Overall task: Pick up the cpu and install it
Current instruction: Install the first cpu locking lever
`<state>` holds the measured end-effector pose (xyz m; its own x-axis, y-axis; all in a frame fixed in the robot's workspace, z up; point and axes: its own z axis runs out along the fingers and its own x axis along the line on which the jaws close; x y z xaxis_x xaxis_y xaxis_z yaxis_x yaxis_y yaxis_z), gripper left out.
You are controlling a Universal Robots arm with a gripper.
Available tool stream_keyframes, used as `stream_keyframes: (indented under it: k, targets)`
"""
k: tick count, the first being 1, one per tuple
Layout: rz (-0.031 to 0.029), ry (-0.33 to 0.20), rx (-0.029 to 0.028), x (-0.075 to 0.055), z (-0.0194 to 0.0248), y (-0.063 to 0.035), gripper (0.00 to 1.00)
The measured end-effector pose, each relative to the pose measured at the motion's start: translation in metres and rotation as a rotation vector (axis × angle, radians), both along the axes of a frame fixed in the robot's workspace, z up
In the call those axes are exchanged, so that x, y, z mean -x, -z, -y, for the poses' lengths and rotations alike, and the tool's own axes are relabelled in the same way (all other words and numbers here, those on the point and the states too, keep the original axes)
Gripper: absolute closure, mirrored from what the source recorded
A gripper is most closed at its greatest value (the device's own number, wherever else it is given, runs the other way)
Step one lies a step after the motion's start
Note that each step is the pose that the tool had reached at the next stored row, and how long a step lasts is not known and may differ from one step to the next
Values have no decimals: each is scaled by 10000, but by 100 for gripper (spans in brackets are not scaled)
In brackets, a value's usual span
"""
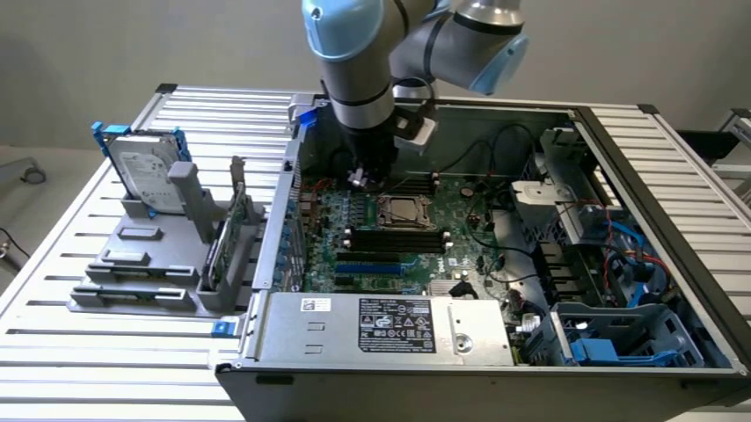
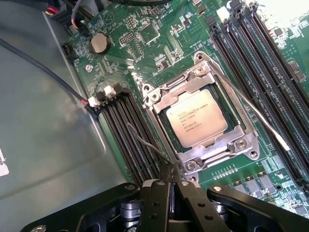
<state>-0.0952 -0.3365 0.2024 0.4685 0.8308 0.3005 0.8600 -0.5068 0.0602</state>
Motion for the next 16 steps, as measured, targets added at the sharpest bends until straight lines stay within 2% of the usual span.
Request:
stream_keyframes:
  k: [5,9,16]
  targets:
    - [-32,249,0,-20,-3,8,89]
    - [-127,441,1,-21,-4,9,89]
    - [-137,452,6,-22,-5,10,89]
